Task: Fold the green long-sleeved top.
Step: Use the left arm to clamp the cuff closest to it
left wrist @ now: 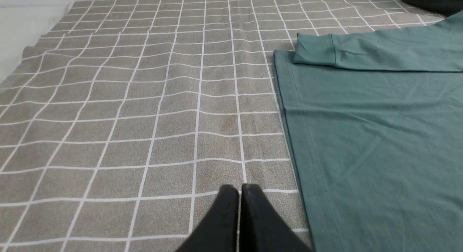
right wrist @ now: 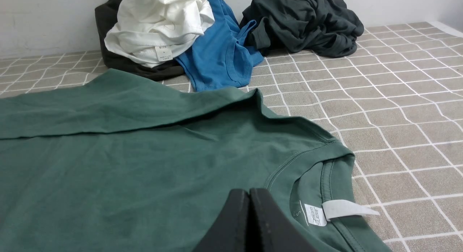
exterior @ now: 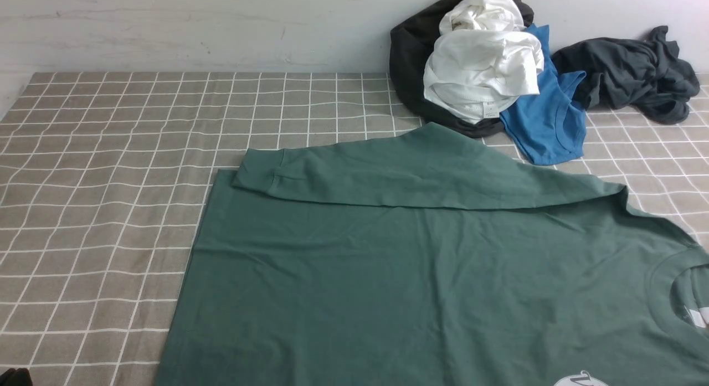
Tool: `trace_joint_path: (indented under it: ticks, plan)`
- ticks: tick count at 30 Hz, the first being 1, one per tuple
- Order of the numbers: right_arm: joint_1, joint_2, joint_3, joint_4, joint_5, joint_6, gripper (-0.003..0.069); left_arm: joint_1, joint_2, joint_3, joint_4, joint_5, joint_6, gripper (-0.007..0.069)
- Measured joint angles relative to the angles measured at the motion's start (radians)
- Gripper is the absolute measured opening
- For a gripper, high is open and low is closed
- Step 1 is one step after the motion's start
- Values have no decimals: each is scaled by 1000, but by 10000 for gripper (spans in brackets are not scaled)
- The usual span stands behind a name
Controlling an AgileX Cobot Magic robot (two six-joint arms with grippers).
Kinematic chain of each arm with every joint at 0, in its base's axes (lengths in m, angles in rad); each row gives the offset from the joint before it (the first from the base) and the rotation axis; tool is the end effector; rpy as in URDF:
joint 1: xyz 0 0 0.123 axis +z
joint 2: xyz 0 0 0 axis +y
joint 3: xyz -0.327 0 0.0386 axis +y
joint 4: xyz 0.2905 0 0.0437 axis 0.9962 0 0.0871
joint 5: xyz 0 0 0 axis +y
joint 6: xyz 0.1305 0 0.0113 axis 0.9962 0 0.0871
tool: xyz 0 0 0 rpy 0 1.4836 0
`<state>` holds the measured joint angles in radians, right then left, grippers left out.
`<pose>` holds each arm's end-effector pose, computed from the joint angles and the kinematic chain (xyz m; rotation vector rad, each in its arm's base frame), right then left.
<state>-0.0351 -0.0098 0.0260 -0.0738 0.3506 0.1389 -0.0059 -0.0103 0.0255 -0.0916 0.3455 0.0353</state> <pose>0.0895 -0.0065 0.1613 0.1144 1.8459 0.0006 0.0898 -0.0046 0.1622 -0.0198 1.8433 -0.0683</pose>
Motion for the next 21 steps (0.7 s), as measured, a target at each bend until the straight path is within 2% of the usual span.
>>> trace_joint_path:
  ticks: [21]
  plan:
    - [0, 0, 0, -8, 1, 16, -14, 0, 0, 0, 4, -1, 0, -7]
